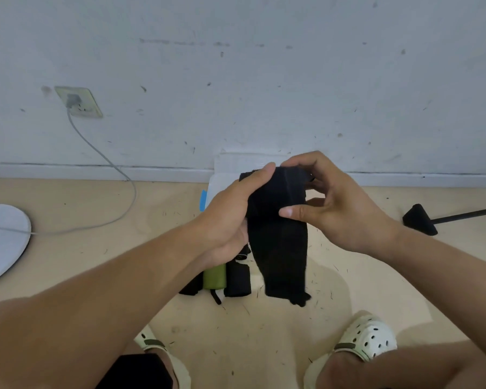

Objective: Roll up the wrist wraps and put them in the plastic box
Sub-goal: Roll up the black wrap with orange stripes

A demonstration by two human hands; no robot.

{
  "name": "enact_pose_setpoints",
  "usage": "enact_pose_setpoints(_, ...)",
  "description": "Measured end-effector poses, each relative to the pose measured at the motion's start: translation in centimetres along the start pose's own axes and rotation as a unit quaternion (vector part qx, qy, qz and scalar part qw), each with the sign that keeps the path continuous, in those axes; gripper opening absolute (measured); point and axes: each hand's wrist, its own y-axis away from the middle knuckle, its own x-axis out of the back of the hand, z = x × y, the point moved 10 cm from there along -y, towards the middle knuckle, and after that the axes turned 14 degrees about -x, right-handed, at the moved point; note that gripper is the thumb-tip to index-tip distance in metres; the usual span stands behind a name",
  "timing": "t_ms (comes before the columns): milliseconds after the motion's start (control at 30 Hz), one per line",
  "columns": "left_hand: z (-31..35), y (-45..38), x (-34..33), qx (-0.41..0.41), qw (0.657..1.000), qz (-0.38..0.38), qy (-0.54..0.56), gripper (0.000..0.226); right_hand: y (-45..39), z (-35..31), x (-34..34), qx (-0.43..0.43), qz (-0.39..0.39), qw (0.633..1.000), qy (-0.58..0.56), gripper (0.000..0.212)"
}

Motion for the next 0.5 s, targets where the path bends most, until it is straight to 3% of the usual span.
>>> enact_pose_setpoints(233, 1.1, -0.6, 1.2, -0.049, 0.998, 0.046, 0.007, 0.044, -0.2, 0.7, 0.3, -0.069, -0.042, 0.994, -0.069, 0.062)
enact_pose_setpoints(500, 1.3, -0.8, 1.1, -0.099, 0.992, 0.016, -0.081, 0.036, 0.0, 2.2, -1.7, -0.158, -0.149, 0.966, -0.141, 0.057)
